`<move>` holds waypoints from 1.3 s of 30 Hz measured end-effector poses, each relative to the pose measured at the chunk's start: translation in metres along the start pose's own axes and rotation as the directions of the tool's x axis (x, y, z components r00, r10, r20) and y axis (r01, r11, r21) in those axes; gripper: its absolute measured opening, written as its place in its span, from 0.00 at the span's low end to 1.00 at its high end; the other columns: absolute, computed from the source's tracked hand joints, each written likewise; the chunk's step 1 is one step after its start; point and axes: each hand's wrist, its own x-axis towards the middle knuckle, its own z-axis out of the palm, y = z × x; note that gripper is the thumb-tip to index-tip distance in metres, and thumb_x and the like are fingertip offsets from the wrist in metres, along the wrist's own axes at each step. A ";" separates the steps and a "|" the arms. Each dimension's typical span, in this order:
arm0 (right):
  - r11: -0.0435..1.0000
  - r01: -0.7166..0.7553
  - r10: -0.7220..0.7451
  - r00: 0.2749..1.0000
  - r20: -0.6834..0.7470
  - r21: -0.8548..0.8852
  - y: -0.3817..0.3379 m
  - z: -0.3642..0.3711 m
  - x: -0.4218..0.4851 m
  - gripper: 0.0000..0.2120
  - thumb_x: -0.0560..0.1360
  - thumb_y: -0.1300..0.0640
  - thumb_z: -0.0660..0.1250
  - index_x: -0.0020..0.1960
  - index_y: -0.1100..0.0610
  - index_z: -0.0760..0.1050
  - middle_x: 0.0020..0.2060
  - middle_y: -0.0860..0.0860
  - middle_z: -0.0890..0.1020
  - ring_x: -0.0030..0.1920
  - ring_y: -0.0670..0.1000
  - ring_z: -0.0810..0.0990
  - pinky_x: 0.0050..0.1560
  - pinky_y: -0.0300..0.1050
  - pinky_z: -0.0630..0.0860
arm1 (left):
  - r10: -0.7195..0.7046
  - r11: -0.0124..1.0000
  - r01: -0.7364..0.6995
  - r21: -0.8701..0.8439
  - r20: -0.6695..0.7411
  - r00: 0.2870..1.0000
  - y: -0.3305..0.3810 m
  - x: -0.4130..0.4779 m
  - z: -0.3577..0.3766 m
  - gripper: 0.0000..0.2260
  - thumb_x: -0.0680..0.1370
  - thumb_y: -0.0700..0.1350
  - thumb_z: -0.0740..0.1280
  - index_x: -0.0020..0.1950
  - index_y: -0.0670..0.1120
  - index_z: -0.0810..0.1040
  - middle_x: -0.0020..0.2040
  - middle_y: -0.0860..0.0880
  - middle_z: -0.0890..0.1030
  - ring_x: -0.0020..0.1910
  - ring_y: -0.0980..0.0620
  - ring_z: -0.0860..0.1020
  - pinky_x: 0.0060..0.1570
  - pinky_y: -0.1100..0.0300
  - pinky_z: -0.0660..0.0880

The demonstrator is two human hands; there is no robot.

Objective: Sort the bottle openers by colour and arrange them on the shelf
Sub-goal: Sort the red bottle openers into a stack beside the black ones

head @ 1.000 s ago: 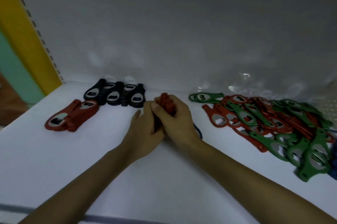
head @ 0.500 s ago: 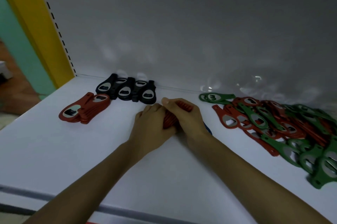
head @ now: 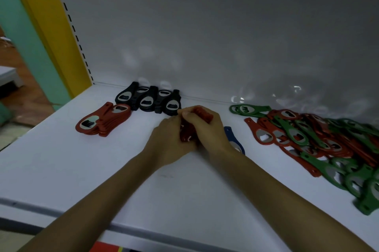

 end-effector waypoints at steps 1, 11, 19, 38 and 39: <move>1.000 -0.018 0.018 1.000 -0.019 0.018 0.002 0.002 0.000 0.02 0.73 0.58 0.70 0.42 0.53 0.81 0.41 0.51 0.85 0.46 0.48 0.83 0.47 0.38 0.79 | 0.009 0.997 -0.007 0.078 -0.027 1.000 -0.001 -0.003 0.002 0.17 0.70 0.50 0.69 0.57 0.47 0.74 0.47 0.52 0.79 0.48 0.51 0.78 0.48 0.54 0.76; 0.942 -0.149 0.181 0.980 -0.082 0.302 -0.002 0.008 -0.004 0.04 0.71 0.62 0.70 0.41 0.55 0.82 0.39 0.52 0.84 0.42 0.47 0.83 0.45 0.41 0.80 | 0.086 0.992 -0.072 0.104 -0.136 0.987 0.002 -0.018 0.011 0.16 0.80 0.48 0.57 0.66 0.45 0.68 0.50 0.51 0.75 0.50 0.50 0.75 0.50 0.55 0.72; 0.949 -0.210 0.193 0.977 0.094 0.234 -0.022 0.022 0.001 0.14 0.73 0.51 0.70 0.52 0.59 0.80 0.46 0.55 0.84 0.48 0.53 0.83 0.55 0.49 0.79 | -0.002 0.975 -0.067 -0.210 -0.311 0.950 0.001 -0.031 -0.020 0.14 0.79 0.49 0.61 0.64 0.49 0.69 0.49 0.62 0.76 0.45 0.68 0.76 0.43 0.75 0.71; 0.880 -0.406 0.445 0.887 0.125 -0.246 -0.020 0.111 0.039 0.15 0.68 0.64 0.75 0.53 0.67 0.78 0.38 0.58 0.83 0.26 0.48 0.82 0.24 0.38 0.76 | -0.372 0.913 0.403 0.067 -0.271 0.888 -0.099 -0.015 -0.142 0.19 0.77 0.55 0.65 0.67 0.51 0.73 0.65 0.45 0.74 0.63 0.43 0.73 0.63 0.48 0.69; 0.875 -0.403 0.444 0.889 0.112 -0.268 -0.018 0.113 0.040 0.16 0.68 0.64 0.76 0.53 0.67 0.78 0.38 0.58 0.83 0.27 0.48 0.82 0.24 0.39 0.76 | -0.417 0.905 0.426 -0.010 -0.228 0.880 -0.102 -0.012 -0.141 0.21 0.76 0.55 0.66 0.68 0.52 0.71 0.65 0.45 0.74 0.62 0.45 0.73 0.63 0.50 0.70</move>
